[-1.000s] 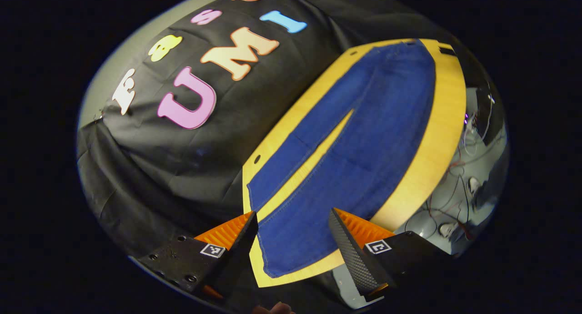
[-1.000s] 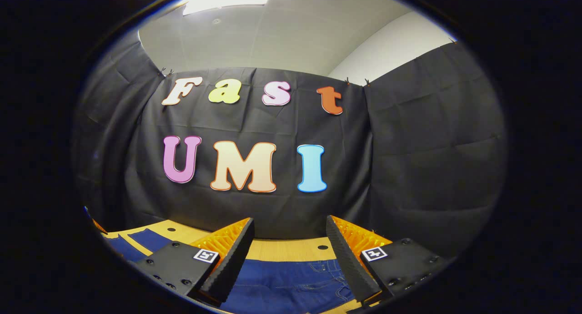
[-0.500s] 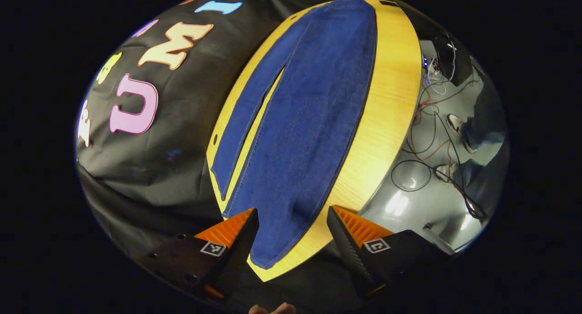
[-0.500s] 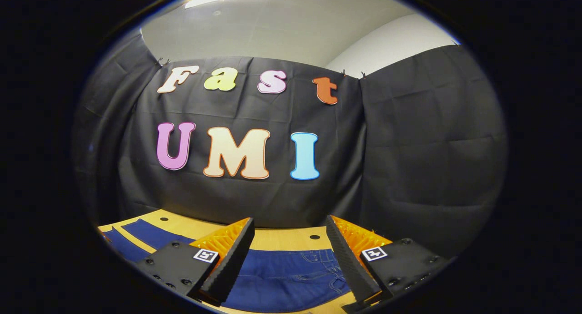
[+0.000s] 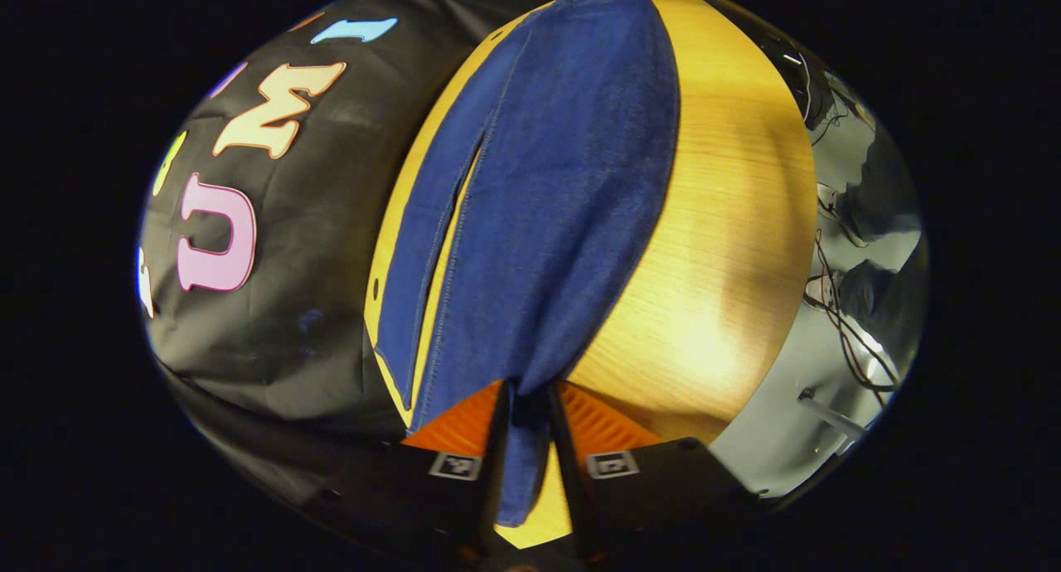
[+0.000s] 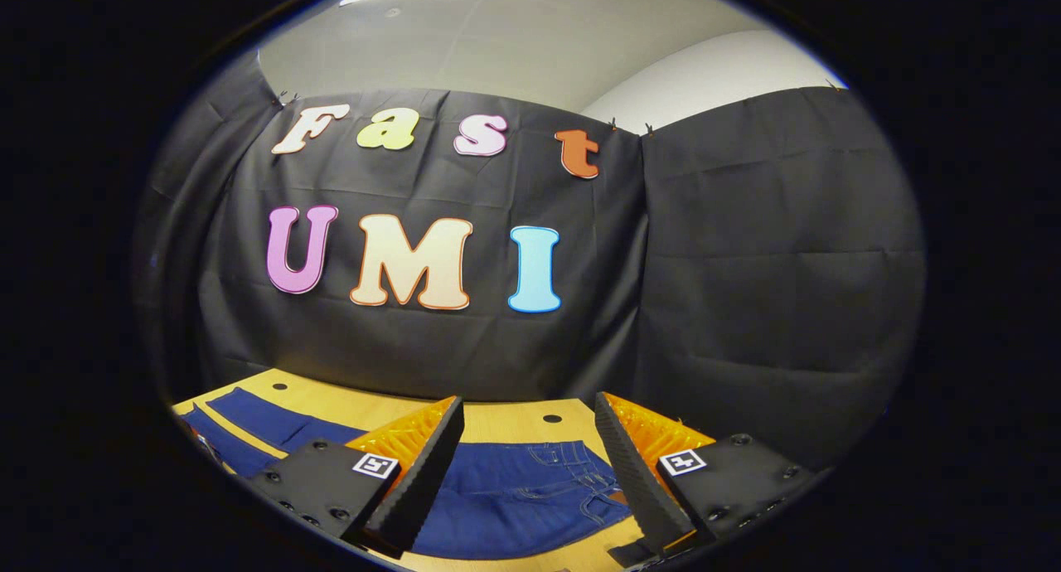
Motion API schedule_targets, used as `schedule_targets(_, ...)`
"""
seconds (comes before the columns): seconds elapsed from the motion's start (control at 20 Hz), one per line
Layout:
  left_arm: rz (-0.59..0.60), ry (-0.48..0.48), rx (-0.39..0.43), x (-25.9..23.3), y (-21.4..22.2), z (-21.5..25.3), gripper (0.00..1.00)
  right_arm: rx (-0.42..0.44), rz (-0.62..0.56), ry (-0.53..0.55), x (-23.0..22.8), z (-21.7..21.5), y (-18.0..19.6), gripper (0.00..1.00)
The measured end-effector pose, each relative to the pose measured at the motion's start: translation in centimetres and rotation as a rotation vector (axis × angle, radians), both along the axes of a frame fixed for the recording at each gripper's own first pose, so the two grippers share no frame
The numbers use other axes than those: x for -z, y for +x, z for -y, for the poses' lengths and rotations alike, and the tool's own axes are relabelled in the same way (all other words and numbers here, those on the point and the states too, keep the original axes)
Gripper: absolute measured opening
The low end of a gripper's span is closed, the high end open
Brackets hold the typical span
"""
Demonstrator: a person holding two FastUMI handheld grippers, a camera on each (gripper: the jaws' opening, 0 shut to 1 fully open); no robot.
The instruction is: Grasp the waist and the cuffs of the jeans and fold them to make the two legs overlap; first hold the waist and fold one-third of the jeans toward the cuffs, then hold the cuffs and fold the remaining one-third in the same direction to finish folding.
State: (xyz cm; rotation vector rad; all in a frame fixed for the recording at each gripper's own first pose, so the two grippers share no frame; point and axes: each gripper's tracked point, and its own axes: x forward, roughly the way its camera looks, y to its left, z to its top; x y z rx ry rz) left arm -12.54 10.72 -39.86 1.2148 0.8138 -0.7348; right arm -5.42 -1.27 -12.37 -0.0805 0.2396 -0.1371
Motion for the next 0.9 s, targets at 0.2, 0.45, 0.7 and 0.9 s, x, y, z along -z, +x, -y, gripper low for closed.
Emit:
schedule_targets(0.2,-0.073,-0.089,-0.109,0.5,-0.2,-0.1,0.12,-0.026,-0.043,-0.033,1.8,-0.8,-0.2,0.98)
schedule_targets(0.45,-0.102,-0.1,-0.151,-0.1,0.0,0.3,0.0,-0.169,-0.193,-0.22,6.7,-0.5,-0.7,0.98)
schedule_targets(0.7,-0.116,-0.083,-0.132,0.0,-0.3,0.1,0.0,-0.381,-0.405,-0.437,15.1,0.8,-3.6,0.98)
schedule_targets(0.9,-0.107,-0.04,-0.123,0.0,-0.4,-0.1,0.0,-0.512,-0.53,-0.579,21.0,2.5,-6.1,0.99)
